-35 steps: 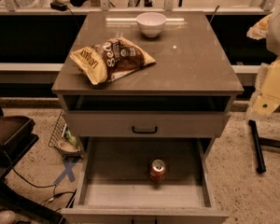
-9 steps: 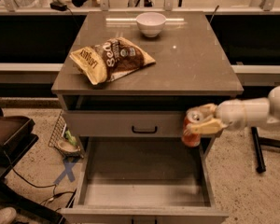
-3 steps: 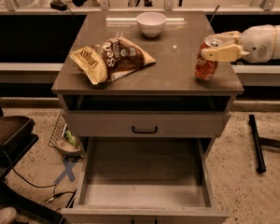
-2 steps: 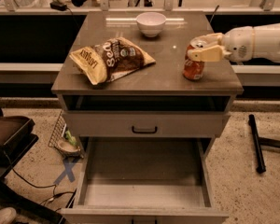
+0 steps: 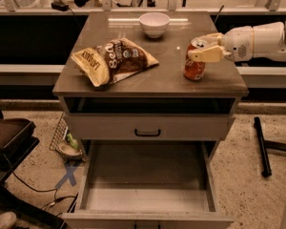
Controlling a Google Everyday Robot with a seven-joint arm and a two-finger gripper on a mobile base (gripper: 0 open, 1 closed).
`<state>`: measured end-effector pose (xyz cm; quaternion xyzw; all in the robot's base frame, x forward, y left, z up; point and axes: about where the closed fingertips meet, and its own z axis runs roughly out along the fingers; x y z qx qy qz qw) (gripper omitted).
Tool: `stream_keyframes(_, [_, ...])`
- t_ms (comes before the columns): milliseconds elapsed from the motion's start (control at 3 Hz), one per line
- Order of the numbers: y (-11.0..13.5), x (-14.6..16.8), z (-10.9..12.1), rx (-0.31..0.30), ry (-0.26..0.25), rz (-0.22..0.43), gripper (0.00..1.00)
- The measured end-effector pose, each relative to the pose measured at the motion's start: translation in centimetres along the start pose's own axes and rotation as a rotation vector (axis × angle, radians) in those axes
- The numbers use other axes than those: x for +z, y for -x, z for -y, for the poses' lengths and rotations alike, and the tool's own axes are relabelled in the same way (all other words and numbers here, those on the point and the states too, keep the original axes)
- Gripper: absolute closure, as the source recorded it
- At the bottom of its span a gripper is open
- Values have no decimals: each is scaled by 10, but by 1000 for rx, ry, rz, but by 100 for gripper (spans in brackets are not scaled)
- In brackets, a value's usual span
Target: Pick coke can from middle drawer and place on counter
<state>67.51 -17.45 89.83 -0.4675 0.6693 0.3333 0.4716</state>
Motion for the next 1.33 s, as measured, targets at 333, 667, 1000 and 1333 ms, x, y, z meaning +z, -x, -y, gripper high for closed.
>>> stream_keyframes(333, [0,0,0,0,0,0,51])
stream_keyframes(667, [0,2,0,0,3,0,28])
stream_keyframes(1000, [0,5,-1,0,8,1,5])
stream_keyframes(1333, [0,7,-1,0,11,1,0])
